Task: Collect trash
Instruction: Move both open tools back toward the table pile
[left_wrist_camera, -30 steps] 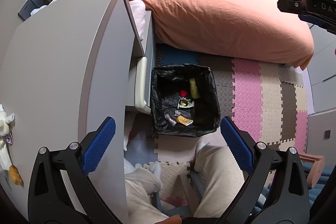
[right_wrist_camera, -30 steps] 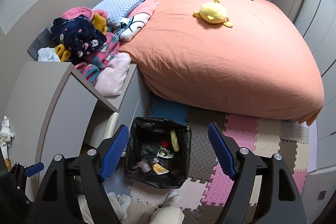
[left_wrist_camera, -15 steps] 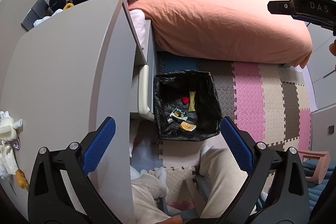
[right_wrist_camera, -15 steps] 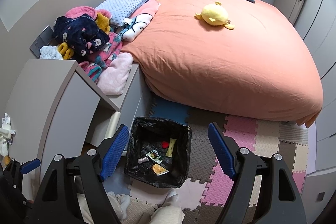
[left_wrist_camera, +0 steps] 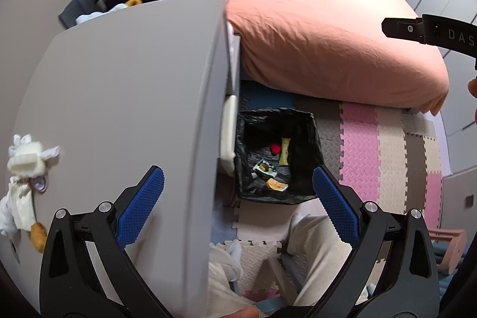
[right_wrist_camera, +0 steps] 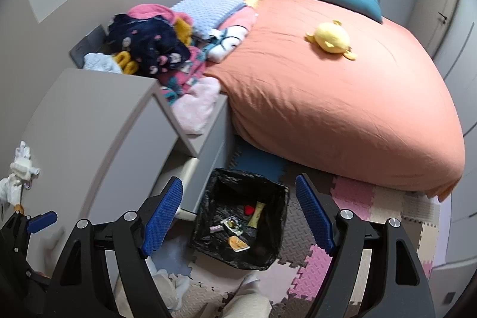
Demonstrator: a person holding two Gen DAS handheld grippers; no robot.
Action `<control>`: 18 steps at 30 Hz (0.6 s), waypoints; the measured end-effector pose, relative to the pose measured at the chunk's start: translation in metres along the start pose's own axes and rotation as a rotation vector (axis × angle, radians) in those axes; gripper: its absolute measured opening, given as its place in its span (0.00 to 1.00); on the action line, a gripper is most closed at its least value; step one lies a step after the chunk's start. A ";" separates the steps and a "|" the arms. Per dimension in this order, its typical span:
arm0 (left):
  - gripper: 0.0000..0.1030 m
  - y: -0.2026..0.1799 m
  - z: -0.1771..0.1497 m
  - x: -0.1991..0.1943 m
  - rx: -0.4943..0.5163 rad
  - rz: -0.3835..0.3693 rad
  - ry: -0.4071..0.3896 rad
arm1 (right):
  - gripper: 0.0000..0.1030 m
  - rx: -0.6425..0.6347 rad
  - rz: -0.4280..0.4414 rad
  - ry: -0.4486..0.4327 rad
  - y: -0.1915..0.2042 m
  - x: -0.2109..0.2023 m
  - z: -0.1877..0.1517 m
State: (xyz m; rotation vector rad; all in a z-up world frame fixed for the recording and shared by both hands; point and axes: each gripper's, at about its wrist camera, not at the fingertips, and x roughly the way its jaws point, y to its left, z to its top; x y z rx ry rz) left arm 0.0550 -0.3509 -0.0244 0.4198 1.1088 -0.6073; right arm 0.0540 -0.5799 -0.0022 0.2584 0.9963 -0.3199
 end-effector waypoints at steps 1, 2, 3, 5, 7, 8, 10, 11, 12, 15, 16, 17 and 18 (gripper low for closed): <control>0.94 0.005 -0.002 -0.002 -0.007 0.005 -0.002 | 0.76 -0.012 0.008 -0.001 0.008 -0.001 0.000; 0.94 0.009 -0.004 -0.003 -0.014 0.009 -0.004 | 0.76 -0.023 0.014 -0.001 0.014 -0.002 0.001; 0.94 0.017 -0.006 -0.006 -0.030 0.013 -0.009 | 0.76 -0.038 0.021 0.000 0.024 -0.002 0.001; 0.94 0.030 -0.009 -0.009 -0.055 0.018 -0.016 | 0.76 -0.056 0.028 0.000 0.038 -0.002 0.001; 0.94 0.042 -0.012 -0.011 -0.075 0.030 -0.021 | 0.76 -0.081 0.037 0.003 0.055 -0.002 0.000; 0.94 0.047 -0.014 -0.012 -0.083 0.038 -0.023 | 0.76 -0.094 0.042 0.003 0.063 -0.002 0.000; 0.94 0.062 -0.019 -0.016 -0.106 0.055 -0.031 | 0.76 -0.115 0.052 0.004 0.077 -0.002 -0.001; 0.94 0.069 -0.022 -0.018 -0.116 0.060 -0.034 | 0.76 -0.126 0.058 0.004 0.084 -0.002 -0.001; 0.94 0.077 -0.025 -0.020 -0.132 0.067 -0.037 | 0.76 -0.143 0.069 0.005 0.094 -0.002 -0.001; 0.94 0.102 -0.032 -0.025 -0.181 0.092 -0.043 | 0.76 -0.182 0.096 0.009 0.118 0.000 0.000; 0.94 0.111 -0.036 -0.027 -0.199 0.101 -0.043 | 0.76 -0.193 0.101 0.011 0.125 0.000 0.000; 0.94 0.118 -0.038 -0.028 -0.213 0.107 -0.044 | 0.76 -0.206 0.107 0.013 0.132 0.001 -0.001; 0.94 0.127 -0.042 -0.030 -0.230 0.117 -0.046 | 0.76 -0.221 0.112 0.015 0.141 0.001 -0.001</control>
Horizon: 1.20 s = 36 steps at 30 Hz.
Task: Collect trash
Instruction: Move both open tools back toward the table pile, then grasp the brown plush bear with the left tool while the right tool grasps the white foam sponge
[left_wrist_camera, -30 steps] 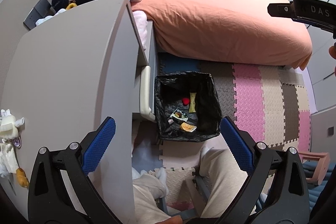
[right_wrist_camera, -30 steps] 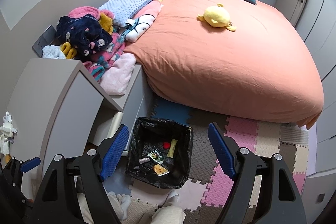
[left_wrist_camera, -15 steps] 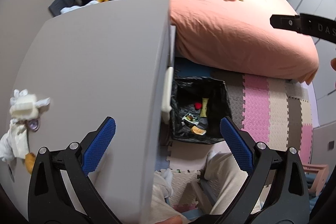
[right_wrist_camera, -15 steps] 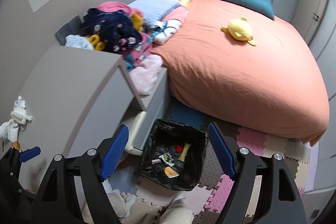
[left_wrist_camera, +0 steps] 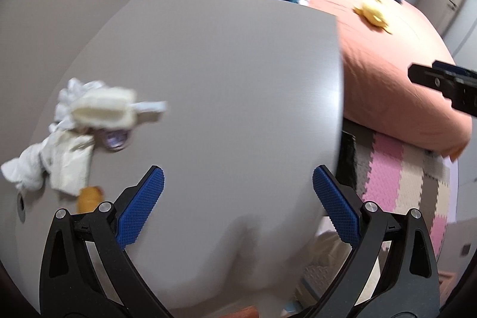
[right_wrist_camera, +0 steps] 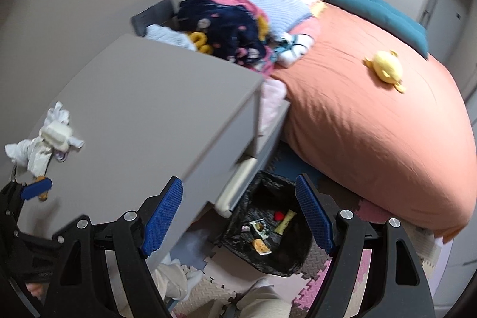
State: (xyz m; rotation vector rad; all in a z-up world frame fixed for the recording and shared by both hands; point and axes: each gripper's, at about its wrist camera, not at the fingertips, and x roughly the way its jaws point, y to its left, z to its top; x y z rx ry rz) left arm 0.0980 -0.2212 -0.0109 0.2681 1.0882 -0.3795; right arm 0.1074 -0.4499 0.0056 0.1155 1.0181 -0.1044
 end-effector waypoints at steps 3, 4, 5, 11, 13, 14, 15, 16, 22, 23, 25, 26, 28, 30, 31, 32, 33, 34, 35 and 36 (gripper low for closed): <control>0.94 0.026 -0.006 -0.003 -0.047 0.044 -0.007 | 0.76 -0.038 0.021 0.005 0.024 0.006 0.005; 0.94 0.036 -0.009 -0.004 -0.063 0.058 -0.010 | 0.76 -0.051 0.029 0.009 0.032 0.009 0.007; 0.94 0.043 -0.012 -0.004 -0.077 0.071 -0.011 | 0.76 -0.064 0.038 0.012 0.040 0.011 0.008; 0.94 0.095 -0.029 -0.007 -0.187 0.126 -0.007 | 0.76 -0.131 0.121 0.019 0.083 0.024 0.017; 0.94 0.107 -0.035 -0.006 -0.220 0.128 -0.001 | 0.76 -0.150 0.130 0.026 0.097 0.028 0.018; 0.94 0.113 -0.037 -0.005 -0.238 0.126 0.004 | 0.76 -0.158 0.134 0.029 0.103 0.030 0.019; 0.94 0.118 -0.039 -0.003 -0.259 0.124 0.011 | 0.76 -0.167 0.140 0.035 0.110 0.032 0.019; 0.94 0.123 -0.041 -0.001 -0.273 0.123 0.021 | 0.76 -0.173 0.146 0.037 0.115 0.034 0.020; 0.94 0.138 -0.047 0.007 -0.308 0.116 0.041 | 0.76 -0.224 0.170 0.048 0.144 0.041 0.024; 0.93 0.140 -0.047 0.008 -0.313 0.117 0.043 | 0.76 -0.230 0.172 0.048 0.149 0.042 0.025; 0.87 0.143 -0.047 0.012 -0.318 0.114 0.052 | 0.76 -0.246 0.177 0.049 0.158 0.044 0.029; 0.80 0.144 -0.047 0.014 -0.317 0.107 0.061 | 0.76 -0.253 0.180 0.050 0.162 0.045 0.030; 0.73 0.146 -0.049 0.020 -0.315 0.088 0.090 | 0.76 -0.266 0.186 0.054 0.170 0.048 0.033; 0.64 0.150 -0.052 0.023 -0.320 0.073 0.105 | 0.76 -0.281 0.198 0.057 0.180 0.051 0.036; 0.62 0.153 -0.054 0.024 -0.325 0.063 0.110 | 0.76 -0.284 0.206 0.058 0.184 0.053 0.037; 0.60 0.154 -0.054 0.024 -0.327 0.063 0.107 | 0.76 -0.288 0.213 0.061 0.188 0.054 0.038; 0.56 0.156 -0.055 0.023 -0.326 0.068 0.101 | 0.76 -0.292 0.221 0.064 0.192 0.056 0.039; 0.53 0.157 -0.056 0.022 -0.327 0.067 0.098 | 0.76 -0.297 0.229 0.067 0.198 0.059 0.040; 0.50 0.159 -0.056 0.021 -0.330 0.061 0.096 | 0.76 -0.301 0.233 0.071 0.202 0.061 0.041; 0.45 0.161 -0.057 0.020 -0.333 0.056 0.095 | 0.76 -0.308 0.239 0.074 0.208 0.063 0.041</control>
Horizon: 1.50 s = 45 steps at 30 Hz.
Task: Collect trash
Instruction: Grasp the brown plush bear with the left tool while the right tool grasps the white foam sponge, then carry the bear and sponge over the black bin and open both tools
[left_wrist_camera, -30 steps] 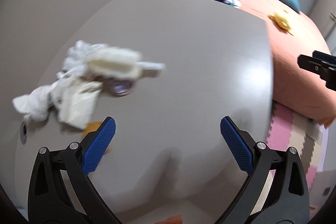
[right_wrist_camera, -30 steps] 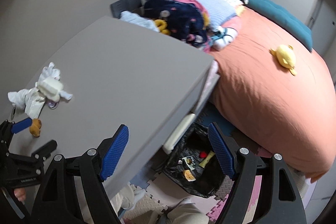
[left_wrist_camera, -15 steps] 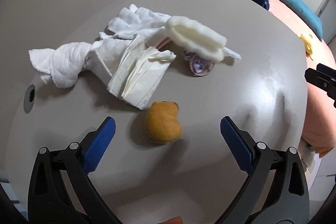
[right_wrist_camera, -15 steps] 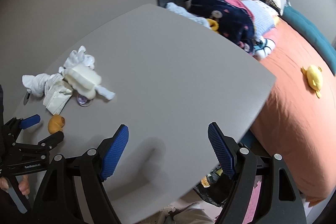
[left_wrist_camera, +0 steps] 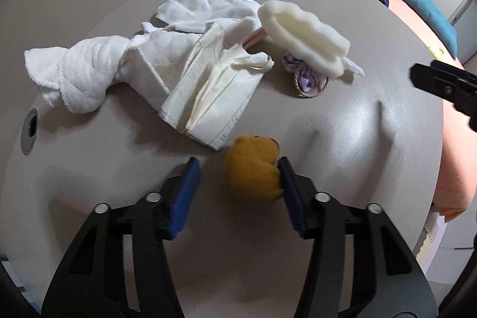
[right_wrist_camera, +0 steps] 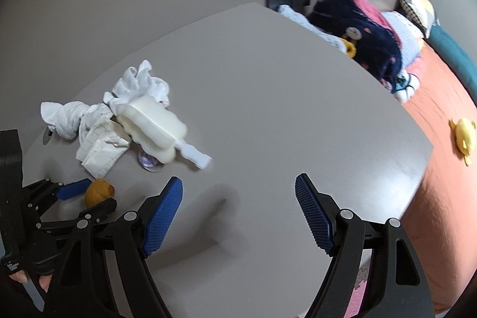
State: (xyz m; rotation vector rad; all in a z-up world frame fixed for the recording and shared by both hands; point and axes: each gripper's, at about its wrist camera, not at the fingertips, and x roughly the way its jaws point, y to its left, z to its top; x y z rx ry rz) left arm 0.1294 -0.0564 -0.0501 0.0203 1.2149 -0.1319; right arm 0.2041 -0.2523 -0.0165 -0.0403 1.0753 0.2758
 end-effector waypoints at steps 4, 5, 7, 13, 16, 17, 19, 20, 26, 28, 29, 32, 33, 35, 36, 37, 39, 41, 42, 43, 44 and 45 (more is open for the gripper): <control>0.35 0.011 0.000 -0.004 -0.017 -0.021 -0.006 | 0.76 -0.028 0.020 0.002 0.015 0.008 0.009; 0.35 0.014 -0.001 -0.006 -0.018 -0.019 -0.012 | 0.76 -0.035 0.026 0.001 0.018 0.010 0.012; 0.35 0.019 -0.005 -0.011 -0.009 -0.004 -0.030 | 0.76 -0.055 0.038 0.000 0.026 0.016 0.019; 0.35 0.031 -0.011 -0.028 -0.023 -0.002 -0.065 | 0.76 -0.097 0.001 0.033 0.046 0.040 0.034; 0.35 0.033 -0.011 -0.032 -0.025 -0.004 -0.073 | 0.76 -0.105 0.005 0.041 0.051 0.047 0.036; 0.35 0.034 -0.011 -0.033 -0.027 -0.005 -0.073 | 0.76 -0.110 0.005 0.041 0.053 0.049 0.036; 0.35 0.036 -0.012 -0.035 -0.034 -0.011 -0.074 | 0.76 -0.112 0.003 0.044 0.055 0.053 0.037; 0.35 0.038 -0.012 -0.035 -0.035 -0.014 -0.073 | 0.73 -0.109 0.004 0.048 0.055 0.056 0.037; 0.35 0.032 -0.009 -0.032 -0.038 -0.014 -0.075 | 0.28 -0.079 0.080 0.063 0.055 0.056 0.040; 0.34 0.034 -0.013 -0.036 -0.040 -0.015 -0.079 | 0.17 -0.091 0.069 0.059 0.058 0.051 0.040; 0.35 0.033 -0.013 -0.038 -0.041 -0.015 -0.082 | 0.12 -0.094 0.070 0.058 0.059 0.049 0.039; 0.34 0.029 -0.013 -0.043 -0.036 -0.011 -0.095 | 0.11 -0.087 0.079 0.040 0.057 0.036 0.038; 0.35 0.027 -0.013 -0.045 -0.034 -0.009 -0.099 | 0.11 -0.083 0.078 0.036 0.056 0.034 0.039; 0.34 0.026 -0.013 -0.050 -0.039 -0.002 -0.104 | 0.11 -0.066 0.076 0.025 0.050 0.026 0.039; 0.34 0.024 -0.013 -0.053 -0.041 0.000 -0.106 | 0.11 -0.058 0.076 0.021 0.047 0.022 0.039; 0.35 0.023 -0.014 -0.055 -0.040 0.000 -0.109 | 0.11 -0.049 0.075 0.018 0.043 0.017 0.038; 0.35 0.020 -0.013 -0.059 -0.036 0.001 -0.118 | 0.11 -0.036 0.063 0.012 0.037 0.009 0.036; 0.35 0.015 -0.011 -0.064 -0.032 0.003 -0.126 | 0.11 -0.025 0.055 0.000 0.028 -0.001 0.033; 0.35 0.012 -0.010 -0.065 -0.028 0.002 -0.128 | 0.11 -0.018 0.053 -0.006 0.023 -0.005 0.031; 0.35 0.009 -0.009 -0.067 -0.025 0.001 -0.130 | 0.11 -0.009 0.049 -0.010 0.016 -0.010 0.029; 0.35 0.005 -0.009 -0.068 -0.019 -0.003 -0.134 | 0.11 -0.006 0.043 -0.013 0.011 -0.014 0.026; 0.35 0.001 -0.008 -0.069 -0.014 -0.005 -0.135 | 0.11 -0.004 0.038 -0.015 0.006 -0.017 0.023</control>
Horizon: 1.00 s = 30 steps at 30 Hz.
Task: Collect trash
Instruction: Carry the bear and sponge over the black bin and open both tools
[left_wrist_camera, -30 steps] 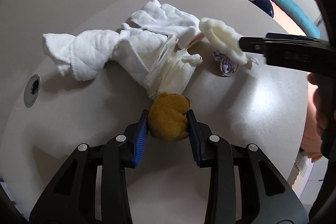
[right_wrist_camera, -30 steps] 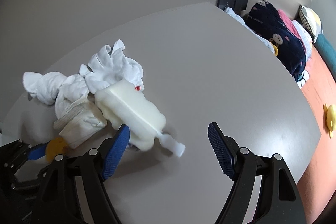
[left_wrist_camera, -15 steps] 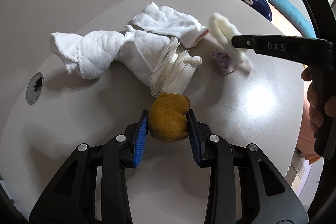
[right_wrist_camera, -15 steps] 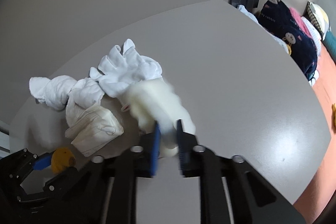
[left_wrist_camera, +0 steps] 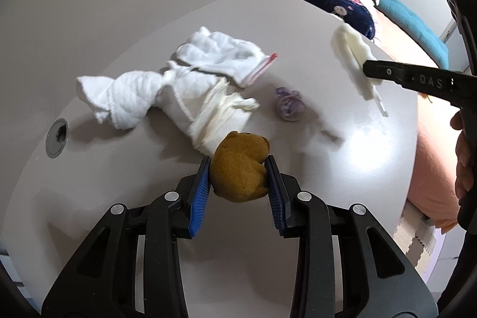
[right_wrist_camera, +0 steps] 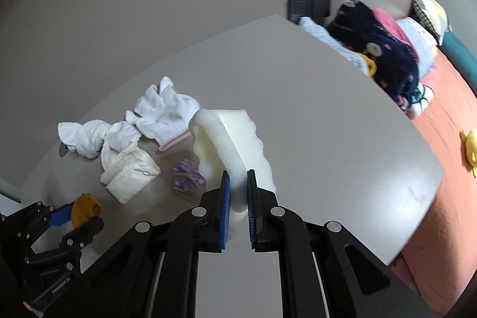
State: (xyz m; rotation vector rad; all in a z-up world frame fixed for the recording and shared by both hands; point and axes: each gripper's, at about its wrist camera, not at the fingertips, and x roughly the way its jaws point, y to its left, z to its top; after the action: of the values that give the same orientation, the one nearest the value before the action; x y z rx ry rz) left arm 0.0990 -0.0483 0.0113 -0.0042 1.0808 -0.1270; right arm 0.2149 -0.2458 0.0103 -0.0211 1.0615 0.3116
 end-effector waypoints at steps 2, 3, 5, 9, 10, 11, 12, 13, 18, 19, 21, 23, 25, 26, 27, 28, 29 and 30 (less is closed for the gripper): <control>0.35 -0.011 0.001 -0.001 0.018 -0.006 -0.002 | 0.11 0.013 -0.012 -0.006 -0.012 -0.009 -0.006; 0.35 -0.016 0.001 -0.001 0.024 -0.008 -0.002 | 0.11 0.018 -0.016 -0.008 -0.017 -0.012 -0.008; 0.35 -0.027 0.002 -0.001 0.041 -0.013 -0.003 | 0.11 0.030 -0.026 -0.015 -0.028 -0.019 -0.014; 0.35 -0.050 0.003 -0.002 0.073 -0.041 -0.003 | 0.11 0.068 -0.052 -0.029 -0.052 -0.034 -0.027; 0.35 -0.057 0.003 -0.003 0.083 -0.043 -0.005 | 0.11 0.079 -0.060 -0.033 -0.059 -0.039 -0.031; 0.35 -0.062 0.003 -0.003 0.093 -0.046 -0.006 | 0.11 0.087 -0.065 -0.036 -0.064 -0.042 -0.034; 0.35 -0.069 0.004 -0.003 0.103 -0.053 -0.007 | 0.11 0.098 -0.073 -0.041 -0.072 -0.048 -0.039; 0.35 -0.076 0.005 -0.004 0.112 -0.060 -0.007 | 0.11 0.104 -0.077 -0.044 -0.076 -0.052 -0.042; 0.35 -0.109 0.004 -0.004 0.167 -0.071 -0.003 | 0.11 0.155 -0.098 -0.060 -0.106 -0.071 -0.061; 0.35 -0.116 0.004 -0.004 0.179 -0.074 -0.003 | 0.11 0.166 -0.105 -0.062 -0.113 -0.076 -0.066; 0.35 -0.129 0.003 -0.003 0.200 -0.085 -0.002 | 0.11 0.186 -0.117 -0.065 -0.125 -0.082 -0.075; 0.35 -0.141 0.002 -0.003 0.215 -0.095 0.000 | 0.11 0.201 -0.127 -0.066 -0.134 -0.087 -0.081; 0.35 -0.154 0.001 0.000 0.231 -0.100 0.008 | 0.11 0.222 -0.138 -0.072 -0.146 -0.094 -0.090; 0.35 -0.160 0.001 0.002 0.238 -0.104 0.014 | 0.11 0.232 -0.142 -0.075 -0.151 -0.097 -0.094; 0.35 -0.169 0.000 0.005 0.251 -0.112 0.023 | 0.11 0.242 -0.147 -0.077 -0.157 -0.100 -0.098; 0.35 -0.176 0.000 0.006 0.260 -0.114 0.027 | 0.11 0.254 -0.153 -0.078 -0.163 -0.102 -0.102; 0.35 -0.184 -0.001 0.007 0.276 -0.117 0.029 | 0.11 0.263 -0.158 -0.079 -0.167 -0.104 -0.105; 0.35 -0.190 -0.001 0.007 0.286 -0.120 0.028 | 0.11 0.272 -0.164 -0.080 -0.173 -0.107 -0.109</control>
State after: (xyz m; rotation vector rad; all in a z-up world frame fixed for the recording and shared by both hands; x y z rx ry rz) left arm 0.0818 -0.2371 0.0169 0.1907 1.0828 -0.3901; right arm 0.1191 -0.4547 0.0257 0.1466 1.0084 0.0185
